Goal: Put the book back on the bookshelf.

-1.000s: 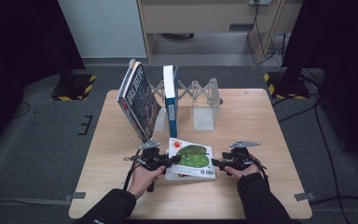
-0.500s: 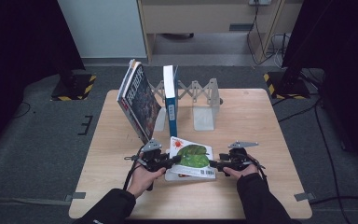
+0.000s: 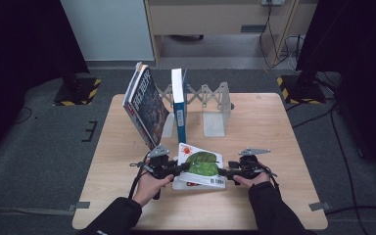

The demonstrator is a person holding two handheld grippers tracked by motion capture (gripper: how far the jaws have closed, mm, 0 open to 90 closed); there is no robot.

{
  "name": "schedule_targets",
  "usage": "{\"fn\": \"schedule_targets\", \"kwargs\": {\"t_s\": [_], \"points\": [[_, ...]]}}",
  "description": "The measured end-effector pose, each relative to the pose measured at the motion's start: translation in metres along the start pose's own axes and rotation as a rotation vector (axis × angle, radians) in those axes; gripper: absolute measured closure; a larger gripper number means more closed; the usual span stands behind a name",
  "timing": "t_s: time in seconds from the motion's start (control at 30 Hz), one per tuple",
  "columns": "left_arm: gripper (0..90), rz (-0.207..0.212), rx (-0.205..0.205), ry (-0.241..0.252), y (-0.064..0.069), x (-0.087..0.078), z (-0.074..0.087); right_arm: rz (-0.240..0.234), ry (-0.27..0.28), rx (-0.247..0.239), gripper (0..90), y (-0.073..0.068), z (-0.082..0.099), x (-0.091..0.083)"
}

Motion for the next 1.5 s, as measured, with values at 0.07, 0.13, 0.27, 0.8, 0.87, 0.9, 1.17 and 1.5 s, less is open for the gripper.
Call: {"fn": "schedule_targets", "kwargs": {"t_s": [0.07,0.13,0.27,0.8,0.87,0.9,1.17,1.5], "points": [[68.2,0.001,-0.019,-0.001,-0.001,0.001,-0.001,0.002,-0.010,0.005,30.9,0.000,0.001,0.001],[65.2,-0.003,-0.017,-0.008,-0.003,0.004,-0.002,0.005,-0.018,-0.004,31.0,0.001,0.002,0.003],[60.1,0.003,-0.050,-0.038,-0.005,0.011,-0.003,0.003,-0.023,-0.002,31.1,0.000,0.002,0.004],[84.0,0.160,-0.299,0.001,-0.005,-0.002,-0.013,-0.027,-0.009,0.022,28.6,-0.002,0.001,0.004],[86.4,0.188,-0.308,0.024,-0.004,-0.006,-0.016,-0.059,0.006,0.045,26.4,-0.002,0.000,0.004],[87.0,0.197,-0.309,0.035,-0.004,-0.007,-0.018,-0.072,0.016,0.051,26.3,-0.003,0.000,0.004],[87.4,0.197,-0.284,0.049,-0.007,-0.011,-0.020,-0.144,0.008,0.077,25.0,-0.008,0.002,0.011],[84.9,0.146,-0.218,0.038,-0.010,-0.011,-0.016,-0.221,0.000,0.136,25.1,-0.009,0.005,0.020]]}}
Point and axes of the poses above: each handheld gripper's, and its own axes: x roughly forward along the jaws, z roughly out of its underside, y roughly to its right, the point moved 4 cm from there along x, roughly forward along the jaws, and after that the axes turned 1 degree about -z, right-handed, at the moved point
